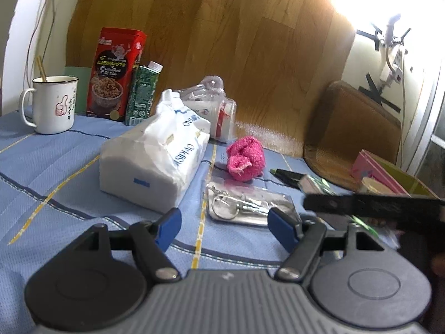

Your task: Organize soft objects

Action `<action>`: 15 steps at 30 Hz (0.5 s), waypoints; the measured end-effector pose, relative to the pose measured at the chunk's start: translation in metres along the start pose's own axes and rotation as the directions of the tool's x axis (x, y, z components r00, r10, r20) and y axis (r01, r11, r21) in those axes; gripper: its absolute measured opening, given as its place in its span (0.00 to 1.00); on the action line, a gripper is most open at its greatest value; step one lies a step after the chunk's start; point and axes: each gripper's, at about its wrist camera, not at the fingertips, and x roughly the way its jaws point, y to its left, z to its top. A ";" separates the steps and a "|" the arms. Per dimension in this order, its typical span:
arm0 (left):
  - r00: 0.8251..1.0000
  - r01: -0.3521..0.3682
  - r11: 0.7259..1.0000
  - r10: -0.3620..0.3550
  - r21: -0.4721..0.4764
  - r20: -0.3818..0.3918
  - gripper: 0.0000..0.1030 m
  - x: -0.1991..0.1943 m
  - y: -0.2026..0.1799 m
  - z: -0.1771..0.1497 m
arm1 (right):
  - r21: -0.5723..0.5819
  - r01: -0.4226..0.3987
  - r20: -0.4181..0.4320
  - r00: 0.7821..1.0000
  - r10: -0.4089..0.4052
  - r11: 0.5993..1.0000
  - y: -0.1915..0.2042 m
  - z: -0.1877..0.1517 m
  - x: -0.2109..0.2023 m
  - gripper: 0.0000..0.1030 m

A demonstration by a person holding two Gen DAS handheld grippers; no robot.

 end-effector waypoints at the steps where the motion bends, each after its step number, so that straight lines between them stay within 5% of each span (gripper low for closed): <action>1: 1.000 0.004 1.000 -0.004 0.014 -0.012 0.69 0.001 -0.002 0.000 | -0.012 -0.013 -0.006 1.000 0.013 1.000 0.000 -0.004 -0.007 0.73; 7: 0.993 0.062 0.998 -0.063 -0.011 -0.100 0.69 0.002 -0.011 -0.005 | -0.216 -0.066 -0.061 0.997 0.054 0.974 0.016 -0.038 -0.042 0.73; 12: 0.977 0.125 0.987 -0.139 -0.099 -0.159 0.82 -0.005 -0.019 -0.014 | -0.434 -0.066 -0.073 0.997 0.039 0.898 0.035 -0.075 -0.064 0.73; 15: 0.960 0.180 0.978 -0.199 -0.110 -0.196 0.90 -0.011 -0.035 -0.014 | -0.461 -0.075 -0.052 0.997 0.057 0.884 0.039 -0.084 -0.074 0.74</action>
